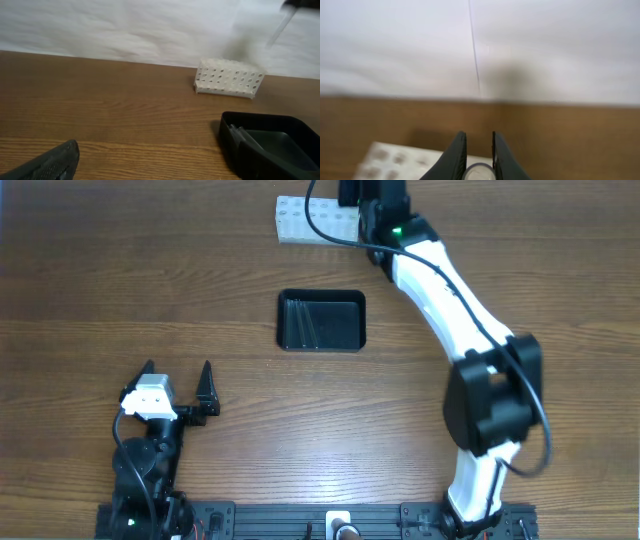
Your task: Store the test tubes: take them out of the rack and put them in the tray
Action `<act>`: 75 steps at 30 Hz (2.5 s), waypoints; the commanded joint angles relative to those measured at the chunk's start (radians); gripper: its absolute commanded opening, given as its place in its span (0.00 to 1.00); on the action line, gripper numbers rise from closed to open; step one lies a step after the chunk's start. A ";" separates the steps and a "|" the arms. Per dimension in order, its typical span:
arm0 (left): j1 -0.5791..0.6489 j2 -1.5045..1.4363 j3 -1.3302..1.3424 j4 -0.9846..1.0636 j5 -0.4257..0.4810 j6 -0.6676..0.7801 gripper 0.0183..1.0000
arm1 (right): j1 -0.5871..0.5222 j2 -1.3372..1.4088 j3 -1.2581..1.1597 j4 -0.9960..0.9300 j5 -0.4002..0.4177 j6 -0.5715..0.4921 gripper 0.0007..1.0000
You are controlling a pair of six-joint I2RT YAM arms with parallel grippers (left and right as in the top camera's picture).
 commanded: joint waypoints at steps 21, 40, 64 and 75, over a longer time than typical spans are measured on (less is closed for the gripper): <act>0.005 -0.009 -0.005 -0.001 0.013 0.014 1.00 | 0.113 0.056 -0.005 -0.722 -0.179 0.275 0.10; 0.005 -0.009 -0.005 -0.001 0.013 0.014 1.00 | 0.163 0.196 -0.005 -0.721 -0.182 0.322 0.07; 0.005 -0.009 -0.005 -0.001 0.013 0.014 1.00 | 0.132 -0.014 -0.006 -0.633 -0.111 0.116 0.66; 0.005 -0.009 -0.005 -0.001 0.013 0.014 1.00 | -0.213 -0.540 -0.276 -0.412 -0.132 -0.129 0.94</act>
